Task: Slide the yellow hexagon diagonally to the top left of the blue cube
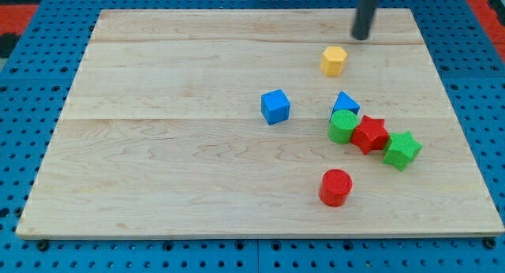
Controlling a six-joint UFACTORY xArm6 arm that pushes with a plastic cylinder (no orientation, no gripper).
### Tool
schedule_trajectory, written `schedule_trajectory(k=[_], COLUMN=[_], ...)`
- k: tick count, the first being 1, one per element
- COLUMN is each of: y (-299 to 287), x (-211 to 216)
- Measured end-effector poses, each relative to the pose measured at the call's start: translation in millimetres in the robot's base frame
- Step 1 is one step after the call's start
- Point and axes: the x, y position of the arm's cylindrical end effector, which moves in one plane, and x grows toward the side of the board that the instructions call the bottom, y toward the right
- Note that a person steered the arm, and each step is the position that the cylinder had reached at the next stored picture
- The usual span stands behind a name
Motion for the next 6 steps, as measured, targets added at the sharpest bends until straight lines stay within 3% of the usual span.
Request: schedule_trajectory(k=[1, 2, 5, 6], y=[62.1, 84.7, -80.9, -186.5], x=[17.8, 33.5, 60.8, 60.7])
